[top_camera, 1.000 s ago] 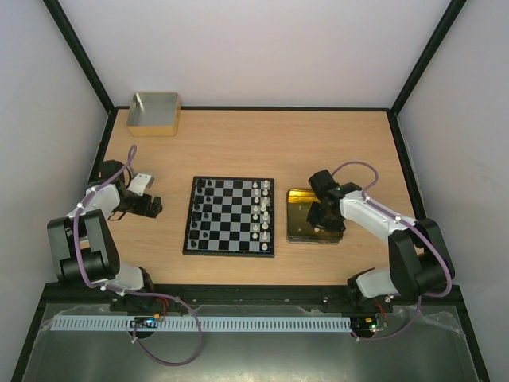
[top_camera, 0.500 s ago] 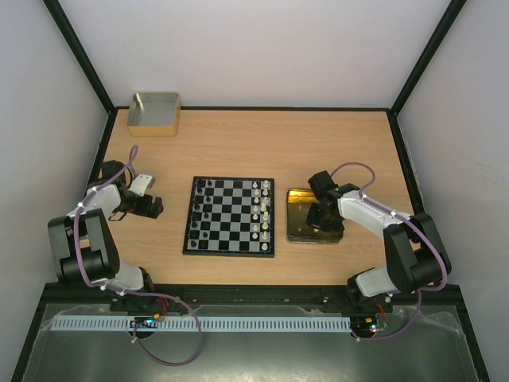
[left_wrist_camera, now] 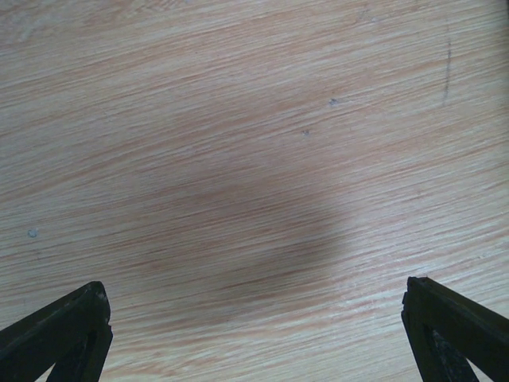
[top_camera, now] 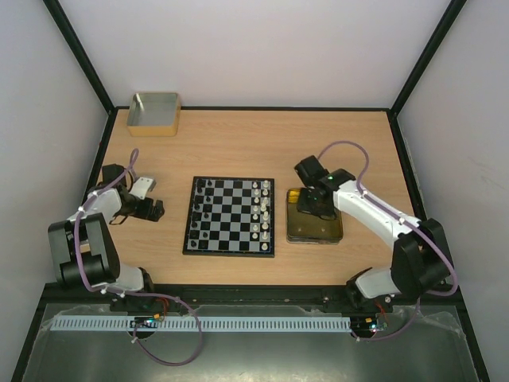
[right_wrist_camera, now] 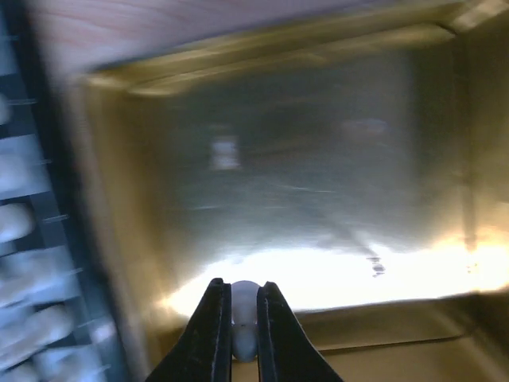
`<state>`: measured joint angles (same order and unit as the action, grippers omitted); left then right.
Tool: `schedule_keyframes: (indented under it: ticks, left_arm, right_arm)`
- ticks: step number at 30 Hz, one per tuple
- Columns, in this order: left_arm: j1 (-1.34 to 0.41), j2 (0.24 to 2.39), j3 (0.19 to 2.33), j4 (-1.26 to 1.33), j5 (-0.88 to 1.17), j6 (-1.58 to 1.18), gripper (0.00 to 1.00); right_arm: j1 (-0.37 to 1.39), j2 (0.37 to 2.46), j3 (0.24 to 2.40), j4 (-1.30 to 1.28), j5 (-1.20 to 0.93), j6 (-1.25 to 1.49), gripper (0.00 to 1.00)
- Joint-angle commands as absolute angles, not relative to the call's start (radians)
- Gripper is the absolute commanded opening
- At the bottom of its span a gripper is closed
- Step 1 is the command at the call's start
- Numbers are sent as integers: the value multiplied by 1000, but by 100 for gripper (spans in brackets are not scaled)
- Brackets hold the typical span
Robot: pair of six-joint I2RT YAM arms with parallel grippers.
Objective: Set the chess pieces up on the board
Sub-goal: Pick up the chess piece from the storage box, then place the chess piece on the chessboard.
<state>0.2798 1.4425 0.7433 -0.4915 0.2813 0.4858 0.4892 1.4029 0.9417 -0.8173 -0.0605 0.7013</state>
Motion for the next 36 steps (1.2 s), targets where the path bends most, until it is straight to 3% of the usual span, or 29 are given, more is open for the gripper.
schedule_keyframes:
  ticks: [1, 14, 36]
  left_arm:
    - [277, 1402, 713, -496, 298, 481, 99]
    - [276, 1320, 739, -531, 338, 462, 99]
    - [276, 1275, 705, -509, 342, 470, 99]
  right_arm:
    - [652, 1411, 1096, -932, 13, 786, 4]
    - [1087, 1639, 1265, -901, -1, 951, 4]
    - [1120, 1732, 1169, -781, -88, 965, 6]
